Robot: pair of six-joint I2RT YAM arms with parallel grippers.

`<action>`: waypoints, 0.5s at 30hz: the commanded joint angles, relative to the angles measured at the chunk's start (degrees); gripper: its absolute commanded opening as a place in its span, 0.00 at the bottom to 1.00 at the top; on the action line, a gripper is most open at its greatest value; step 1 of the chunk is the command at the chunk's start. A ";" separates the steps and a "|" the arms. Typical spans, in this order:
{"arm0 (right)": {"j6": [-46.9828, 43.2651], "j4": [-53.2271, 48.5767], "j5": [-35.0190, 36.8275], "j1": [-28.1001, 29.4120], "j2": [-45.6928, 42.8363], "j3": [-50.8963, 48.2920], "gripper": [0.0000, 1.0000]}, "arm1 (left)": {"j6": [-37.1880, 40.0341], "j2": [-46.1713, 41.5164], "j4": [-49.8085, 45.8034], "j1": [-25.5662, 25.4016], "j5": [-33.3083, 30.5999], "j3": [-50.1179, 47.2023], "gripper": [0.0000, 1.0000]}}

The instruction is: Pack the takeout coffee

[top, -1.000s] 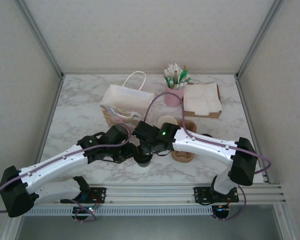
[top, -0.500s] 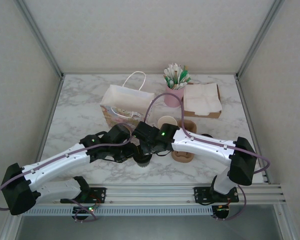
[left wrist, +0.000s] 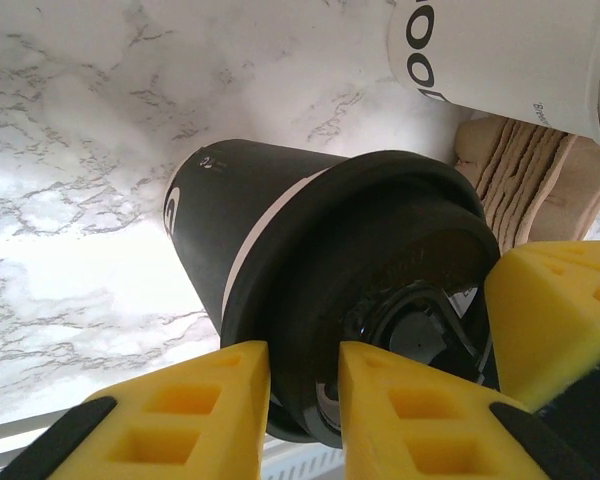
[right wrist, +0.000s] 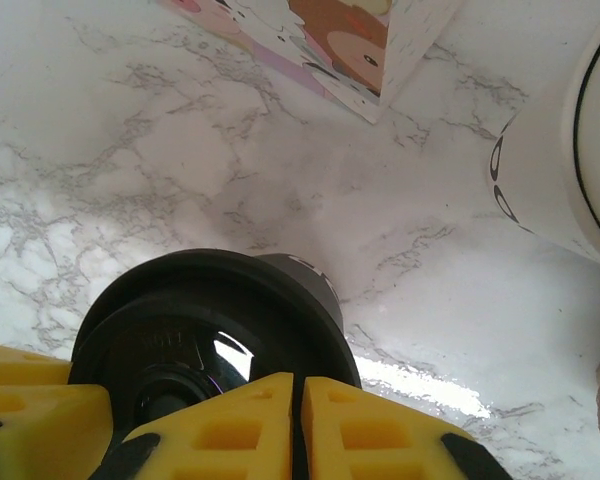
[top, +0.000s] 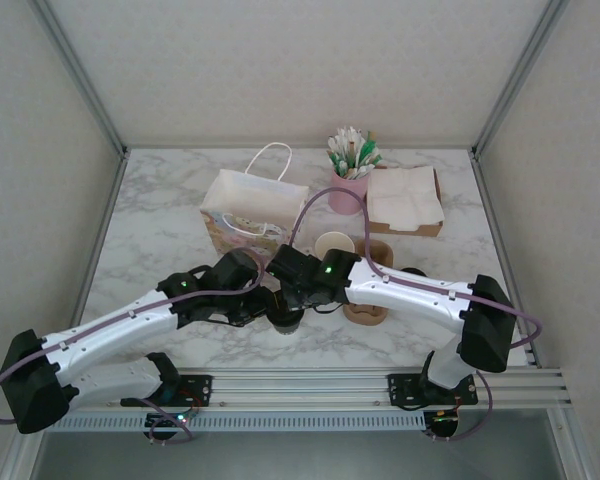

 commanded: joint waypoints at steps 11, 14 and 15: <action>0.75 -6.70 -1.77 2.27 3.38 -6.00 0.13 | 0.84 -0.28 -5.48 0.49 -2.10 -2.52 0.27; 0.01 -7.20 -0.74 2.27 2.96 -2.97 0.14 | 0.75 -0.99 -6.40 0.57 -2.14 -0.17 0.29; -0.34 -7.57 -0.39 2.27 3.10 -1.71 0.15 | 0.84 -0.92 -6.67 0.55 -2.23 0.79 0.30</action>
